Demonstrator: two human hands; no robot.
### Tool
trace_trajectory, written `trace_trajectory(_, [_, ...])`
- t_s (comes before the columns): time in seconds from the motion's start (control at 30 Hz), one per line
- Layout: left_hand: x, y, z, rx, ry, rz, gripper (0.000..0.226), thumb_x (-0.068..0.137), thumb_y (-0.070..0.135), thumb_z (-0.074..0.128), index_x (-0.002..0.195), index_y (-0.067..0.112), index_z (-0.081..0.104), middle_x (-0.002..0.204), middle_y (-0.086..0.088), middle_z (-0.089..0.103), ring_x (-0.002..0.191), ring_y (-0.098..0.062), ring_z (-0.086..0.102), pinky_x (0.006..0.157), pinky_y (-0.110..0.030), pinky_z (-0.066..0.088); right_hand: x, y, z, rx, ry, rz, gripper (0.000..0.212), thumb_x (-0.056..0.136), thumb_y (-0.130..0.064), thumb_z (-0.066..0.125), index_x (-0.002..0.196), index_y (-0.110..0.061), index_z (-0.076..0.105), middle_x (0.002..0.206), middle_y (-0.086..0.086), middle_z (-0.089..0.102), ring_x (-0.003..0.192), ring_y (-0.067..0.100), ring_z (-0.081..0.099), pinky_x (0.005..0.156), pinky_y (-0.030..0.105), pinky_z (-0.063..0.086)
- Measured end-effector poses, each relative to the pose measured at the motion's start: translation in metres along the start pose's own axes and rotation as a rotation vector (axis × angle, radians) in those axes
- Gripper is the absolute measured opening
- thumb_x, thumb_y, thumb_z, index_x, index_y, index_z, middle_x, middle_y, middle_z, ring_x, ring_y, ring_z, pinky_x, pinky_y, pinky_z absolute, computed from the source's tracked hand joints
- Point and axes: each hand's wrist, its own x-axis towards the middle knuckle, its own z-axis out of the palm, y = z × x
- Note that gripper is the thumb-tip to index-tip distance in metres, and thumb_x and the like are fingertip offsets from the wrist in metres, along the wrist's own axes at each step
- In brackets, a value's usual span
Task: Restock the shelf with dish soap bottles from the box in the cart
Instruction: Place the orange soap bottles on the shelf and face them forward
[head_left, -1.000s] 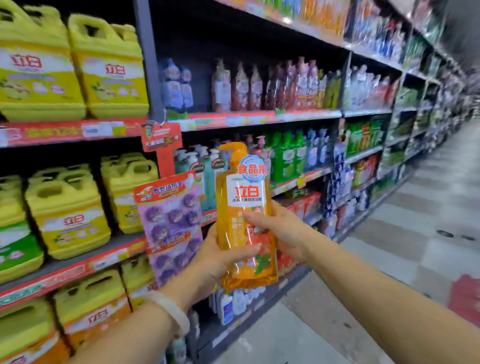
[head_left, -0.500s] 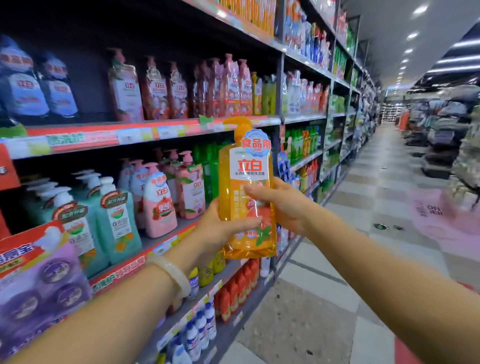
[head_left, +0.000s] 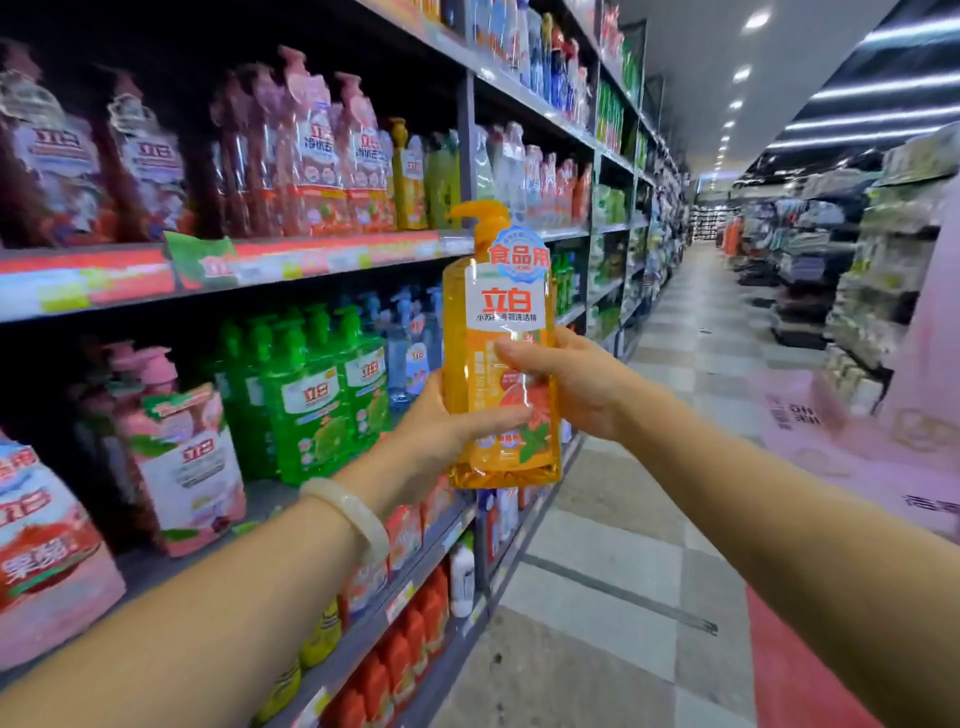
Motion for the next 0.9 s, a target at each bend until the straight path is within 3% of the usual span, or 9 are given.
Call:
trace_trajectory(0.1, [0.063,-0.014,0.024,-0.02,0.012,0.019,0.052,0.069,0.004,0.079,0.11,0.027,0.055,0.095,0.001,0.074,0.081,-0.016,0.072,0.063,-0.032,0.059,0.041,-0.006,-0.053,-0.034,-0.03,-0.011,0.06,0.073,-0.019,0.072,0.129,-0.004,0.053,0.117,0.015,0.066,0.096,0.027,0.067,0.078,0.038,0.057])
trace_trajectory(0.23, [0.142,-0.02,0.05,-0.009,0.035,0.025,0.057,0.07,0.007,0.079,0.119,0.022,0.053,0.096,0.003,0.074,0.082,-0.013,0.072,0.06,-0.027,0.057,0.098,-0.018,-0.115,-0.058,-0.054,-0.01,0.046,0.083,-0.014,0.067,0.126,-0.006,0.055,0.112,0.011,0.068,0.095,0.026,0.067,0.08,0.039,0.058])
trace_trajectory(0.33, [0.199,-0.025,0.06,0.021,0.052,0.052,0.058,0.068,0.007,0.08,0.118,0.022,0.054,0.1,0.0,0.073,0.088,-0.019,0.071,0.069,-0.033,0.058,0.142,-0.025,-0.15,-0.073,-0.095,-0.022,0.039,0.086,-0.012,0.064,0.124,-0.008,0.056,0.111,0.011,0.068,0.094,0.025,0.067,0.082,0.038,0.058])
trace_trajectory(0.43, [0.246,-0.032,0.057,0.039,0.096,0.047,0.052,0.072,0.007,0.077,0.112,0.028,0.053,0.099,0.001,0.072,0.084,-0.014,0.071,0.063,-0.028,0.057,0.187,-0.021,-0.175,-0.038,-0.123,-0.009,0.041,0.085,-0.012,0.065,0.124,-0.01,0.053,0.109,0.008,0.069,0.091,0.022,0.068,0.073,0.035,0.06])
trace_trajectory(0.5, [0.277,-0.038,0.052,0.054,0.108,0.042,0.06,0.069,0.01,0.081,0.119,0.026,0.051,0.105,-0.002,0.071,0.087,-0.016,0.071,0.065,-0.03,0.058,0.216,-0.016,-0.189,-0.03,-0.141,-0.006,0.049,0.083,-0.013,0.067,0.129,-0.008,0.051,0.113,0.01,0.069,0.094,0.024,0.068,0.072,0.036,0.059])
trace_trajectory(0.6, [0.323,-0.047,0.039,0.102,0.123,0.061,0.085,0.056,0.022,0.088,0.13,0.021,0.047,0.113,-0.006,0.069,0.1,-0.024,0.069,0.08,-0.044,0.058,0.261,-0.012,-0.204,-0.016,-0.19,-0.033,0.03,0.087,-0.009,0.062,0.117,-0.008,0.058,0.099,0.006,0.071,0.083,0.02,0.069,0.069,0.033,0.06])
trace_trajectory(0.73, [0.39,-0.049,0.015,0.118,0.191,0.099,0.095,0.048,0.026,0.09,0.131,0.021,0.045,0.115,-0.008,0.068,0.1,-0.025,0.068,0.081,-0.046,0.058,0.335,-0.009,-0.221,0.005,-0.263,-0.08,0.019,0.087,-0.009,0.06,0.106,-0.013,0.06,0.091,0.004,0.072,0.078,0.018,0.07,0.068,0.032,0.06])
trace_trajectory(0.9, [0.472,-0.015,-0.018,0.175,0.273,0.242,0.058,0.064,0.006,0.084,0.114,0.022,0.058,0.104,-0.005,0.073,0.092,-0.021,0.07,0.079,-0.04,0.058,0.436,-0.038,-0.222,0.037,-0.382,-0.141,0.017,0.088,-0.01,0.058,0.104,-0.012,0.06,0.078,0.0,0.073,0.067,0.013,0.07,0.058,0.026,0.057])
